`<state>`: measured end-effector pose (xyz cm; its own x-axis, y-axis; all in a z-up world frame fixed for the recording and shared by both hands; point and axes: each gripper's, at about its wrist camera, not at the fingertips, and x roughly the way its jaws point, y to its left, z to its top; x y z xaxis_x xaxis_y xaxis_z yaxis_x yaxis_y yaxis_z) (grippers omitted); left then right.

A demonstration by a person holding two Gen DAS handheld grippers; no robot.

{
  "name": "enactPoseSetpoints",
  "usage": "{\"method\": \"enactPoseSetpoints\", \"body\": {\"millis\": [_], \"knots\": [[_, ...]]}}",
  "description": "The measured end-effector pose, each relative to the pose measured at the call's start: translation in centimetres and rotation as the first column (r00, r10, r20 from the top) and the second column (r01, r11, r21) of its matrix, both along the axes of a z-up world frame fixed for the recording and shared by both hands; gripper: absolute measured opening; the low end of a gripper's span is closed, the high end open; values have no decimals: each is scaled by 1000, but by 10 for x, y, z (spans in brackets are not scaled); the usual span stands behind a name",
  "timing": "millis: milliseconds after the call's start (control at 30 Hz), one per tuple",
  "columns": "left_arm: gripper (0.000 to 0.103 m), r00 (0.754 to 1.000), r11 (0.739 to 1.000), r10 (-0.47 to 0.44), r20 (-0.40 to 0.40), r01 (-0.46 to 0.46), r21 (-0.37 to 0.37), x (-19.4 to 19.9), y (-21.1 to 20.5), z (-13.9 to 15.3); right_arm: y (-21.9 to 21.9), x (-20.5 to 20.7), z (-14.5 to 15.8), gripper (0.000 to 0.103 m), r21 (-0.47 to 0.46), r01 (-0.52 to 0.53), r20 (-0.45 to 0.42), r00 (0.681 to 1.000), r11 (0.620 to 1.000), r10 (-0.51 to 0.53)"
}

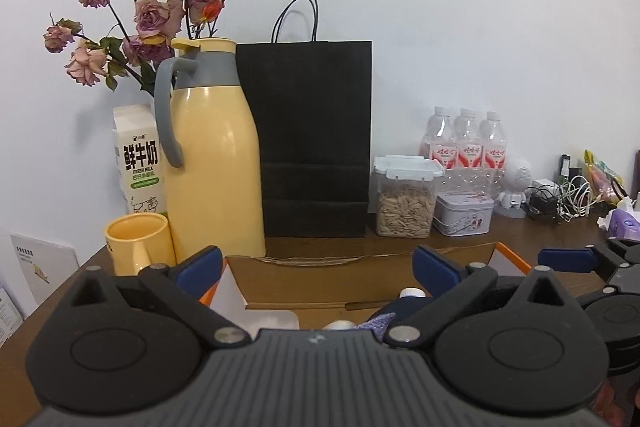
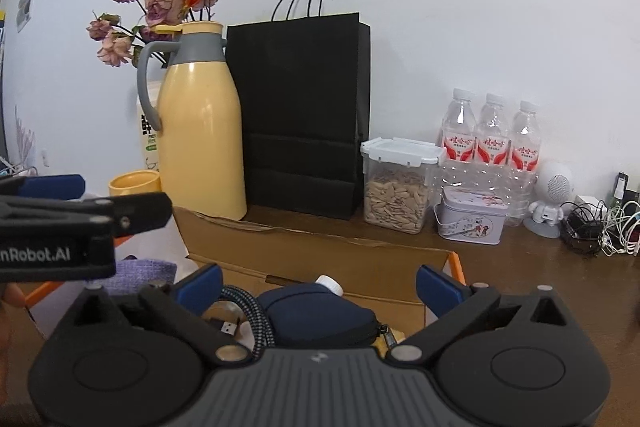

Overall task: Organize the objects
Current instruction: 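Open both grippers to drop the cable and cap into the box, then move both grippers back out of the box toward the table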

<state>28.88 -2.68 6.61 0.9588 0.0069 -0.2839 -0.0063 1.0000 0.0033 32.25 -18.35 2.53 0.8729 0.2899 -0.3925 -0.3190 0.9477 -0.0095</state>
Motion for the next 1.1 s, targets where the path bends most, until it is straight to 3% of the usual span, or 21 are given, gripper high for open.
{"method": "enactPoseSetpoints", "body": {"millis": [367, 667, 1100], "knots": [[103, 1000, 1000, -2, 8, 2, -13, -7, 1, 4, 0, -6, 6, 103, -3, 13, 7, 1000, 1000, -13], [103, 998, 1000, -18, 58, 18, -15, -42, 2, 20, -5, -38, 22, 103, 1, 10, 39, 999, 1000, -10], [103, 999, 999, -34, -17, 34, 21, -103, 9, 14, -21, -110, 4, 103, -23, 30, -26, 999, 999, -31]]}}
